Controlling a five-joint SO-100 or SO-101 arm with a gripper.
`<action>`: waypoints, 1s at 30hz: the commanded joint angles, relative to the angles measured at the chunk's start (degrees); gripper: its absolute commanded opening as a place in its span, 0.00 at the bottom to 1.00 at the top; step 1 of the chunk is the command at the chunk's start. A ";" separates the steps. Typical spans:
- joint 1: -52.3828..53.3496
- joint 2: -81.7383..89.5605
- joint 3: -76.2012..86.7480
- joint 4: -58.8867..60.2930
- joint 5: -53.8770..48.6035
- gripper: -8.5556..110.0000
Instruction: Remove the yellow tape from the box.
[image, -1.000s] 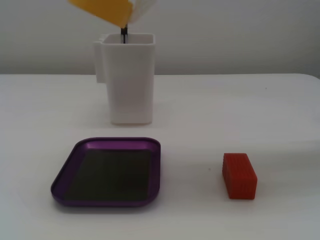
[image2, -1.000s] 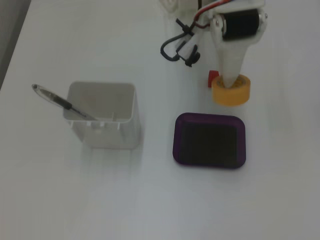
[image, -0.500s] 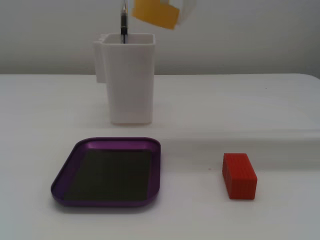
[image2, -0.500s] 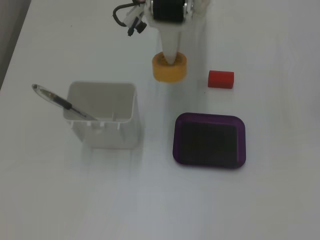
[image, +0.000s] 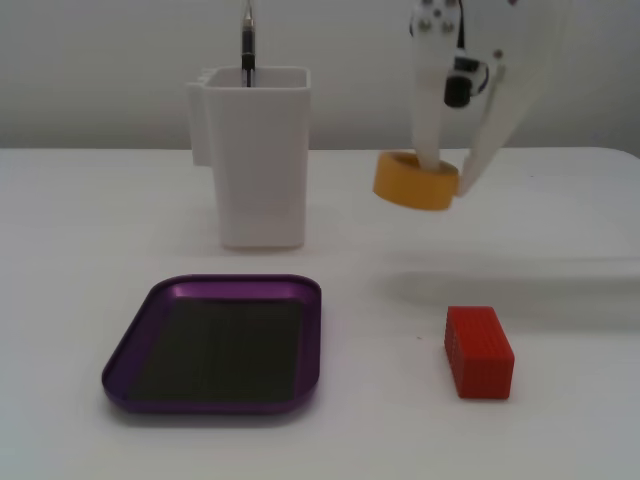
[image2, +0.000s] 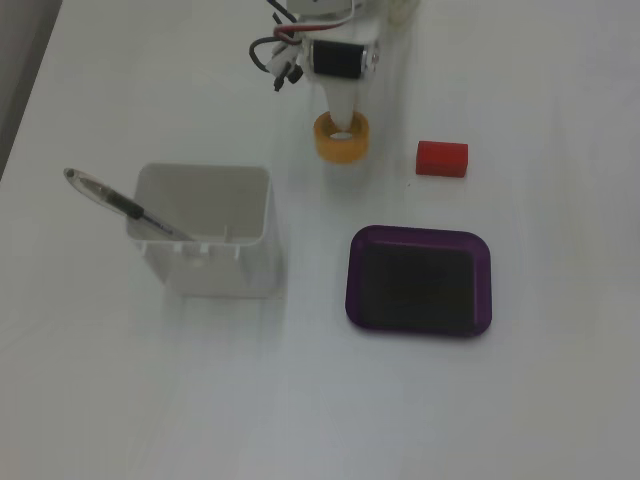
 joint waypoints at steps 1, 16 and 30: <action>-0.09 5.80 9.93 -7.21 -1.23 0.07; -0.70 6.68 21.27 -17.49 -4.13 0.09; 0.00 13.27 9.32 -1.05 -3.52 0.18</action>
